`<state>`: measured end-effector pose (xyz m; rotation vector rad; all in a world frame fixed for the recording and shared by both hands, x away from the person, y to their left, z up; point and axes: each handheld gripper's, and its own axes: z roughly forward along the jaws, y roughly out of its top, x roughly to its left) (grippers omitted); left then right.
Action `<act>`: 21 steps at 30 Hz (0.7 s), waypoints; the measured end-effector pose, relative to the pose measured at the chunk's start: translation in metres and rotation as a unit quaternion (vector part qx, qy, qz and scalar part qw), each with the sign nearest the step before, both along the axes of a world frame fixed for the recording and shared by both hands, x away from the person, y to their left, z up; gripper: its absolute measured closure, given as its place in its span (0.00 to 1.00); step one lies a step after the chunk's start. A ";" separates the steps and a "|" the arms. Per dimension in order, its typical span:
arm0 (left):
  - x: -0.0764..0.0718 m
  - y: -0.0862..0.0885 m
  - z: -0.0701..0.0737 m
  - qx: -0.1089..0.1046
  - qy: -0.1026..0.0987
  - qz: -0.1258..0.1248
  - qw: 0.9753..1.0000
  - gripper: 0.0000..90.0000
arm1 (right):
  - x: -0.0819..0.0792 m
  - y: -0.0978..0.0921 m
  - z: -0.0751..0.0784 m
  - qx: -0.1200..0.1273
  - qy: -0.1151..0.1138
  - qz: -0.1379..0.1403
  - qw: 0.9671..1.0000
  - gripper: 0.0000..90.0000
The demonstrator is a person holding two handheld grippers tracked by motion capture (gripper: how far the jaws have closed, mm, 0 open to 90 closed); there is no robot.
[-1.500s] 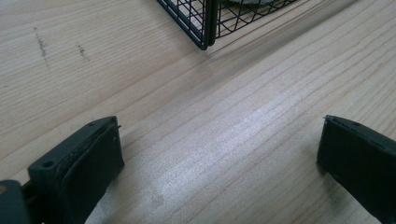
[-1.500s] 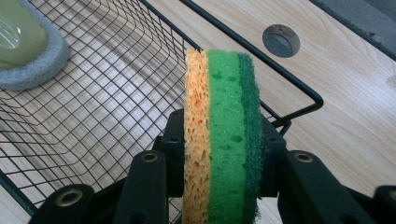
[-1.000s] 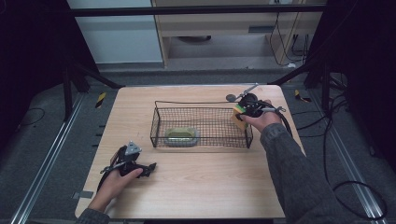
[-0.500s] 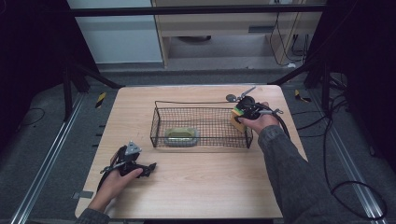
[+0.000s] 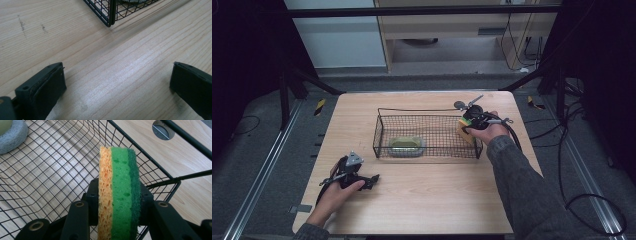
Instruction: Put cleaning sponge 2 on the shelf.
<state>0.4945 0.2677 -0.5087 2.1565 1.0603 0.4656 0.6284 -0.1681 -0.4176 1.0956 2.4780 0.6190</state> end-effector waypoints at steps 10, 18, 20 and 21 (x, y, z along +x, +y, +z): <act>0.000 0.000 0.000 0.000 0.000 0.000 1.000 0.00 | -0.002 0.002 0.002 0.001 0.003 -0.005 1.000 0.62; 0.000 0.000 0.000 0.000 0.000 0.000 1.000 0.00 | -0.011 0.003 0.009 0.009 0.000 -0.006 1.000 0.53; 0.000 0.000 0.000 0.000 0.000 0.000 1.000 0.00 | -0.015 0.003 0.011 0.012 -0.001 -0.005 1.000 0.52; 0.000 0.000 0.000 0.000 0.000 0.000 1.000 0.00 | -0.016 0.004 0.012 0.016 -0.002 -0.003 1.000 0.52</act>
